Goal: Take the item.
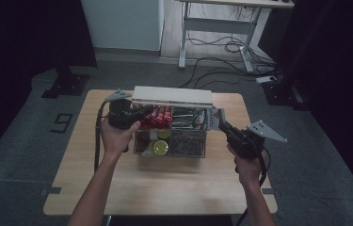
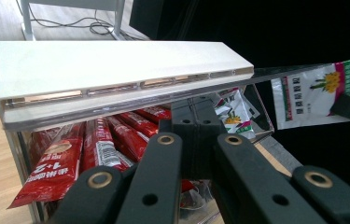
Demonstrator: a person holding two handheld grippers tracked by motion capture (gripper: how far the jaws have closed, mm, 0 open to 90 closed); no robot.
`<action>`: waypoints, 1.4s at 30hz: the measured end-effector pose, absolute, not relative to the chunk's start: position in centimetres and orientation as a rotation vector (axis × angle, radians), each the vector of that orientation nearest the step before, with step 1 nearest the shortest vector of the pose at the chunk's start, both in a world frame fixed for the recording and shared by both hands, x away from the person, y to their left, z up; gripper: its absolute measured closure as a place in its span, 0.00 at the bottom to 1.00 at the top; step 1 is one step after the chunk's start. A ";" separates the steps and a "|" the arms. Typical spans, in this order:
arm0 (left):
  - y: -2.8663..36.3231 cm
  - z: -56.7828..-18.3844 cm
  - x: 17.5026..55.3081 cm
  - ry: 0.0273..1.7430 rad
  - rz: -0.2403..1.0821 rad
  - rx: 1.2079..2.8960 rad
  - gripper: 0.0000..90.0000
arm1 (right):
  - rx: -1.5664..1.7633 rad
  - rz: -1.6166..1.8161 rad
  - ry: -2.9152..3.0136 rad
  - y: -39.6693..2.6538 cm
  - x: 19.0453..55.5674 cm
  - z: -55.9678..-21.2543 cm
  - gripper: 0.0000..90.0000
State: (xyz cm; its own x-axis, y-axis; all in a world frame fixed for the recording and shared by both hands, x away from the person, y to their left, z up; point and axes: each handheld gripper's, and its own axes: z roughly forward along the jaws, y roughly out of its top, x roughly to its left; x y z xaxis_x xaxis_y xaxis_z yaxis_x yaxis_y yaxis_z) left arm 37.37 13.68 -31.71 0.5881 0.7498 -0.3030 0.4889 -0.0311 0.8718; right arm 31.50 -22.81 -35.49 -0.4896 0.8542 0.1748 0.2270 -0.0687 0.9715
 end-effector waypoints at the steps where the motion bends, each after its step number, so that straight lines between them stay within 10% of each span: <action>1: 13.7 -31.7 37.4 1.039 0.286 1.682 1.00 | 1.161 1.598 1.695 -23.0 31.4 -35.5 0.97; 42: 13.4 -31.9 37.2 1.037 0.290 1.695 1.00 | 1.230 1.539 1.654 -27.0 29.5 -38.0 0.97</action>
State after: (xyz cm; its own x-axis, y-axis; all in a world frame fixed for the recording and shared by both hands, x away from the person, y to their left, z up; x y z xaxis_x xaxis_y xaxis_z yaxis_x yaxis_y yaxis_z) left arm 37.16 13.40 -31.94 0.5905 0.7514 -0.2944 0.4899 -0.0439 0.8707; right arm 29.48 -26.98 -38.03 -0.4209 0.8890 0.1804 0.2439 -0.0806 0.9664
